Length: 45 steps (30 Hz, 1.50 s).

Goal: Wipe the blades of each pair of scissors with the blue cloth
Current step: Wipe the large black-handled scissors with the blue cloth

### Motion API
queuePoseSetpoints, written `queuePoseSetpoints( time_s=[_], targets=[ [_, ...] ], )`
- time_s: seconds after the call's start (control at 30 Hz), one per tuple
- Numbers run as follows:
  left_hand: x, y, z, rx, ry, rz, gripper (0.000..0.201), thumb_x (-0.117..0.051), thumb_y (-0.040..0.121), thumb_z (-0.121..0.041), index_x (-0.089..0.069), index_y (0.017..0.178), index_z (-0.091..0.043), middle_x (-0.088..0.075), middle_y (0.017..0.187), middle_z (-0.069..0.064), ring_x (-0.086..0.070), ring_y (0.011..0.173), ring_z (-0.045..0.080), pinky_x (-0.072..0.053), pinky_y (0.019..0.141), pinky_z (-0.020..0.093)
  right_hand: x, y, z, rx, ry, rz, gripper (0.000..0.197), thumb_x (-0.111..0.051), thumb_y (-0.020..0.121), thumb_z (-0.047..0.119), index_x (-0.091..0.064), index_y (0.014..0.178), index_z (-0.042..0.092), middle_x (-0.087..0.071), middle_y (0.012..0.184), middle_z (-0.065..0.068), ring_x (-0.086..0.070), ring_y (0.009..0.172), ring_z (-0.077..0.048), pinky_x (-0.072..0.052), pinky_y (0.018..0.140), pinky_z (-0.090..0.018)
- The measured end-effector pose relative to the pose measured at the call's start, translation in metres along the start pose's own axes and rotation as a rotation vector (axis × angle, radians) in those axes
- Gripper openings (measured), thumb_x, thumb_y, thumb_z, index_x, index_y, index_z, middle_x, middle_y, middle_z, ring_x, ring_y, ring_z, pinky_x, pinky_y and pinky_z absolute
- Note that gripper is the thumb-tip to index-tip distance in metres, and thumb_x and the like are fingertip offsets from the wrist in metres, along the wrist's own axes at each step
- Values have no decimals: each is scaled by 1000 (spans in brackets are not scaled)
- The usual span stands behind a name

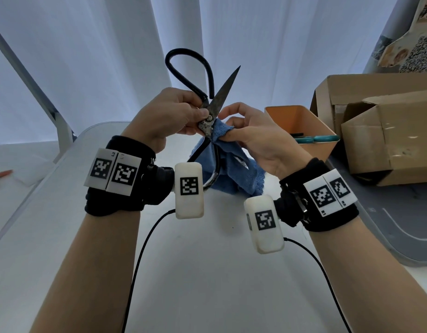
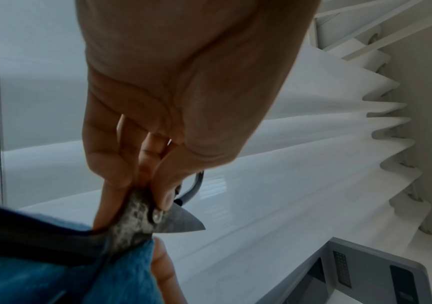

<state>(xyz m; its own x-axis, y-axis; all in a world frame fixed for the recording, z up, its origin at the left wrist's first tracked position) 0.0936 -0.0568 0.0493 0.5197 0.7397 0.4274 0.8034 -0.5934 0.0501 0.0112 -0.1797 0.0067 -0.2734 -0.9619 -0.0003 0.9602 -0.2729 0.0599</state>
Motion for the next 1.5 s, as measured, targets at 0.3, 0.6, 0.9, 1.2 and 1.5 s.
queuePoseSetpoints(
  time_s=[0.3,0.6,0.9,1.2,1.5],
  targets=[
    [-13,-2,-3,-4,36,71,6,-62,95,-8,-67,97,-10,-71,80,4,-68,60,7,-54,57,15,5,-1,4,16,-11,8,33,-64,84,-15,-57,107,8,-60,89,-18,-60,88,-30,-54,89,-37],
    [-11,-2,-6,0,4,38,8,-62,95,-7,-68,99,-8,-68,78,1,-64,66,9,-54,61,17,7,-1,10,22,-43,-11,32,-63,83,-17,-55,93,12,-57,88,-21,-57,87,-31,-51,77,-30],
    [4,-1,-3,10,-58,-34,6,-60,96,-8,-65,94,-12,-71,76,0,-68,61,5,-49,57,17,7,-2,7,-12,-68,7,29,-66,84,-12,-55,95,13,-56,93,-20,-56,88,-29,-49,76,-29],
    [-6,-2,-5,-10,-93,9,13,-68,93,-16,-65,103,-7,-72,90,7,-71,67,9,-54,62,17,10,-2,2,-29,36,-107,18,-71,88,3,-57,90,13,-61,97,-18,-64,89,-29,-55,89,-42],
    [1,-5,-8,-20,-128,-53,9,-75,85,-10,-66,88,-13,-72,84,3,-70,67,7,-54,61,16,4,-4,7,-26,34,15,27,-66,87,-9,-56,99,13,-58,92,-17,-60,89,-32,-55,88,-40]
  ],
)
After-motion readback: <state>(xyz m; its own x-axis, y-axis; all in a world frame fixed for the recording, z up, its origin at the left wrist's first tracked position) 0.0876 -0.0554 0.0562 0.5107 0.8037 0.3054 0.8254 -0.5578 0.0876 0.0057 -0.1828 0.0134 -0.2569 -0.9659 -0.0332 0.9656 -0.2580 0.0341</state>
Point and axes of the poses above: each hand's wrist, its own y-axis towards the middle knuckle, its own x-axis out of the back of the hand, z = x × y, the point moved 8 cm from there along y, towards the middle knuckle
